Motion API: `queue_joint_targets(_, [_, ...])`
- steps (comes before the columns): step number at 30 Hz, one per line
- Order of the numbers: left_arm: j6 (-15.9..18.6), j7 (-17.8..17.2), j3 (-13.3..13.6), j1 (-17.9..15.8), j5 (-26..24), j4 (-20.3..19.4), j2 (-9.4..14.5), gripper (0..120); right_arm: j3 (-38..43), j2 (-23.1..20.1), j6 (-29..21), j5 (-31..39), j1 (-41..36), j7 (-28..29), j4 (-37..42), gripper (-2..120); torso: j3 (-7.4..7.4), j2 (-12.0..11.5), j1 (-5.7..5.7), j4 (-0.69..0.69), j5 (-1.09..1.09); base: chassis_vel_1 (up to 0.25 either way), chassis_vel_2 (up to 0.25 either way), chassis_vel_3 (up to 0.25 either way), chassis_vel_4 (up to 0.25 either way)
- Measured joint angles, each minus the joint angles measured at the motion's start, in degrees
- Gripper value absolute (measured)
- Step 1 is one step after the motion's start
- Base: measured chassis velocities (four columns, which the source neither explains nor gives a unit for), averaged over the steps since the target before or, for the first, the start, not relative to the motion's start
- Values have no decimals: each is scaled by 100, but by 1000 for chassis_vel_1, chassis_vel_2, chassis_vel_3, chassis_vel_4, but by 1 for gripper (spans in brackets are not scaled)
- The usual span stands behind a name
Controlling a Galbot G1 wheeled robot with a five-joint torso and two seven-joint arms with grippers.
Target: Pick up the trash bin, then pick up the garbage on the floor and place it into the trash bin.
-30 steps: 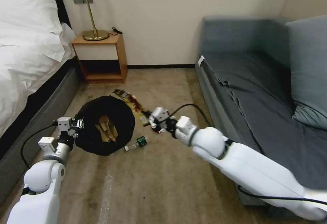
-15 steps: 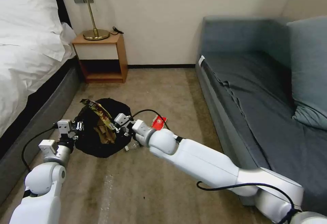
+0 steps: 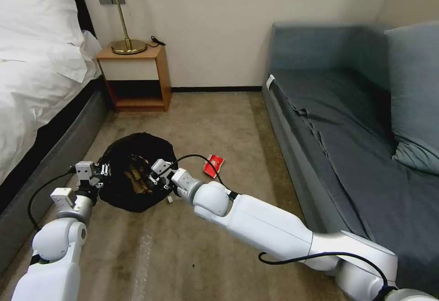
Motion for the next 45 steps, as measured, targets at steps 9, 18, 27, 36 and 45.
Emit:
queue_joint_targets(9, [-27, 0, -63, -134, -59, 156, 91, 5, 574, -16, -4, 22, -218, 298, 214, 83, 0, 0, 0, 0, 1, 0, 0, 0, 0])
queue_joint_targets(18, [-97, -8, -200, -191, -188, 379, 306, 5, 1906, 39, -305, 286, -737, 811, 210, 100, 0, 1, 0, 1, 0, 0, 0, 0, 0])
queue_joint_targets(27, [-136, 24, -406, -252, -438, 521, 531, 5, 2753, -144, -419, 411, -1456, 850, 90, 100, 0, 0, 0, 0, 1, 0, 0, 0, 0])
queue_joint_targets(36, [-215, 85, -557, -286, -616, 690, 779, 5, 3248, -170, -353, 382, -2164, 683, -69, 100, 0, 1, 0, 0, 1, 0, 0, 0, 0])
queue_joint_targets(45, [-229, 109, -683, -313, -705, 766, 859, 5, 3395, 2, -248, 177, -2542, 529, -220, 100, 0, 1, 0, 1, 1, 0, 0, 0, 0])
